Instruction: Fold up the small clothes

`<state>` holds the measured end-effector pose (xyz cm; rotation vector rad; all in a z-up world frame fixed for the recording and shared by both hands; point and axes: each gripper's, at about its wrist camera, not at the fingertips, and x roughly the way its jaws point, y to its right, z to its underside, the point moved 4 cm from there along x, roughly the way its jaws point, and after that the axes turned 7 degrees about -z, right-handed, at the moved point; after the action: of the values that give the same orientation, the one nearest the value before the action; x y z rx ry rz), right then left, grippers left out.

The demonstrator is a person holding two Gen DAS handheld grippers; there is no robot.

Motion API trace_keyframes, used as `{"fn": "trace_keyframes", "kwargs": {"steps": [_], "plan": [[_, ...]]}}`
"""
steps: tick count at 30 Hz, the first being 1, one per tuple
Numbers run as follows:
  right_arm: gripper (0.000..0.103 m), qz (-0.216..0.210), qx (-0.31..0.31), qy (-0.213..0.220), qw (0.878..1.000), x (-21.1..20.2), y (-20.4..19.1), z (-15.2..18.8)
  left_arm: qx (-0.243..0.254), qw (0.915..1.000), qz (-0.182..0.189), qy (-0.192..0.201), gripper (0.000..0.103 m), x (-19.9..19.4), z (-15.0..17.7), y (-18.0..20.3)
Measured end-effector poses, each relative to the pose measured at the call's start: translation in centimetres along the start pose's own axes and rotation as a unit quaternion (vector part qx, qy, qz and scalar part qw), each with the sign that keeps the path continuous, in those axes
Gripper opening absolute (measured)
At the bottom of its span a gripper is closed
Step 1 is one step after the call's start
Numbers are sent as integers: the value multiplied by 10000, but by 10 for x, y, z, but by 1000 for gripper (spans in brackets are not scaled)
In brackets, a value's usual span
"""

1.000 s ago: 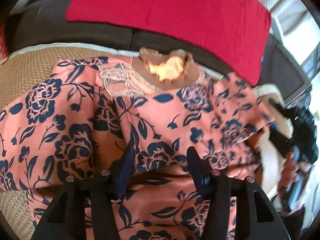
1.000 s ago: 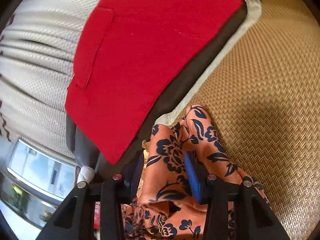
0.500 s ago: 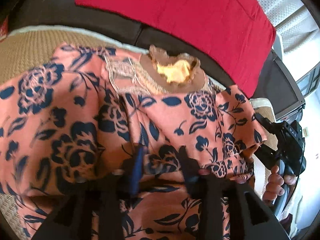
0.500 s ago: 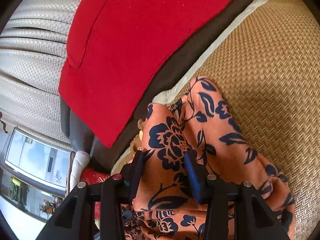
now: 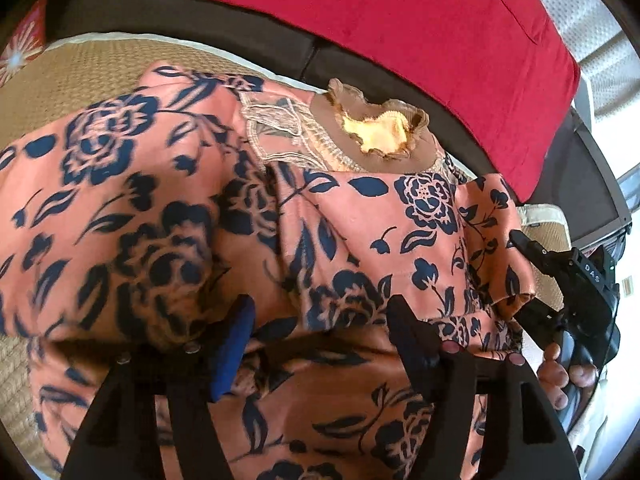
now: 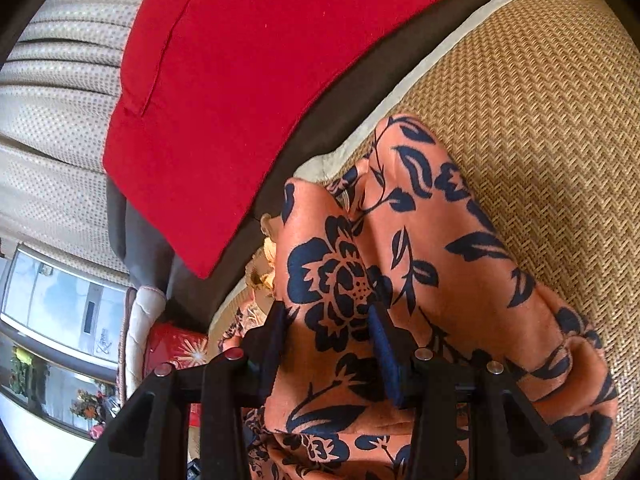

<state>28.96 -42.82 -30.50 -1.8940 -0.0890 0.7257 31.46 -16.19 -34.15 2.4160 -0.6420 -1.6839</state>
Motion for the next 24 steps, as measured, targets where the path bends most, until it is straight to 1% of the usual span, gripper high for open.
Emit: {"fn": "trace_keyframes", "kwargs": {"steps": [1, 2, 3, 4, 5, 6, 7, 9, 11, 12, 13, 15, 19, 21, 23, 24], "plan": [[46, 26, -3, -24, 10000, 2, 0, 1, 43, 10000, -28, 40, 66, 4, -3, 3], [46, 50, 1, -47, 10000, 4, 1, 3, 58, 9999, -23, 87, 59, 7, -5, 5], [46, 65, 11, -61, 10000, 6, 1, 4, 58, 9999, -26, 101, 41, 10, -6, 5], [46, 70, 15, -63, 10000, 7, 0, 4, 43, 9999, -72, 115, 30, 13, -8, 5], [46, 68, 11, -64, 10000, 7, 0, 5, 24, 9998, -130, 163, 26, 12, -9, 3], [46, 65, 4, -68, 10000, 7, -1, 5, 9, 9996, -177, 221, 18, 10, -10, 1], [46, 61, 9, -70, 10000, 7, -1, 5, 15, 9994, -176, 299, 12, 7, -11, 0], [46, 51, 33, -73, 10000, 7, 0, 5, 43, 9987, -94, 495, 10, -3, -12, -2], [46, 40, 64, -74, 9999, 7, 1, 4, 232, 9977, -65, 631, 10, -13, -13, 1], [46, 38, 74, -78, 9999, 7, 0, 5, 325, 9975, -95, 616, 10, -15, -12, 3], [46, 48, 71, -81, 9999, 7, -1, 5, 370, 9977, -40, 564, 10, -15, -12, 5], [46, 72, 57, -93, 9999, 7, 0, 5, 370, 9984, 77, 412, 10, -10, -10, 7], [46, 103, 70, -102, 9999, 6, 1, 5, 379, 9988, 96, 279, 10, 1, -11, 14], [46, 114, 57, -103, 9999, 6, 1, 5, 344, 9990, 90, 258, 10, 3, -11, 16], [46, 118, 45, -107, 9999, 5, 1, 5, 335, 9989, 31, 334, 10, 3, -11, 17], [46, 115, 45, -110, 9999, 5, 1, 4, 330, 9987, -31, 385, 8, 3, -12, 16]]}}
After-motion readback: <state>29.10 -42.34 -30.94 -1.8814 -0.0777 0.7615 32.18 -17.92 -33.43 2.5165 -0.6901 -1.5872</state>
